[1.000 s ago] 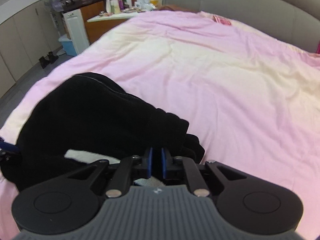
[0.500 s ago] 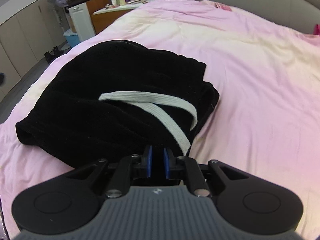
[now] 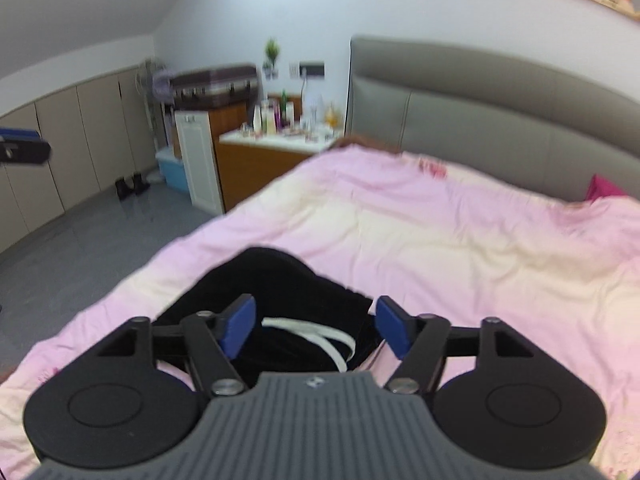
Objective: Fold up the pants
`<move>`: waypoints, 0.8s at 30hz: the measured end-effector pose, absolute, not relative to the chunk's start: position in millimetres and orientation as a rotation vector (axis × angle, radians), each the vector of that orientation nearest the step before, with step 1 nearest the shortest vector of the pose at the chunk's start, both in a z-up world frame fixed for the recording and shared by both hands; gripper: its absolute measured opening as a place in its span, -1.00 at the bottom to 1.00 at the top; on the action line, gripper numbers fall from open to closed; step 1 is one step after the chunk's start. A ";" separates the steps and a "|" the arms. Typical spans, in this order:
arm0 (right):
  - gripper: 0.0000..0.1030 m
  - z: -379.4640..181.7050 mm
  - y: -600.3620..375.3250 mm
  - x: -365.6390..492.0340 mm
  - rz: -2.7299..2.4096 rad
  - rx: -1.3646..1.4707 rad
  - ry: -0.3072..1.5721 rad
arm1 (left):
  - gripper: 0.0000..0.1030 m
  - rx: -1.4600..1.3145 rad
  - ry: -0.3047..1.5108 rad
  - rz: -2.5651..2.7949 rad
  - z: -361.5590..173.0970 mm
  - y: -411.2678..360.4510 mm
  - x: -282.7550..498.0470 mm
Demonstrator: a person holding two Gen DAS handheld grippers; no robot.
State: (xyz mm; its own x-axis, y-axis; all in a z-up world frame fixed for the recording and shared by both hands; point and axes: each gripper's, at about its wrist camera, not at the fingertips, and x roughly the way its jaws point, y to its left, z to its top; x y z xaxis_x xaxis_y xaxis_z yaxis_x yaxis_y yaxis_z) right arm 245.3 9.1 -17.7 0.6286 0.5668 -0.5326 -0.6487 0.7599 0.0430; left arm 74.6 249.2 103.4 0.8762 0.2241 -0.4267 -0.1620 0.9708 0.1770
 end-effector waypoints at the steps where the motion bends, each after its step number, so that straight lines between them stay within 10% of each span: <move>1: 0.39 -7.5 -0.7 230.7 0.701 -0.145 0.525 | 0.60 0.148 0.434 0.215 103.1 238.8 64.9; 5: 0.82 17.5 -37.5 168.2 0.673 -0.119 0.396 | 0.80 0.176 0.361 0.288 90.6 206.4 33.2; 24: 0.90 -62.1 -108.5 22.5 0.441 -0.079 0.320 | 0.83 -0.001 0.514 0.272 -27.5 138.7 -33.3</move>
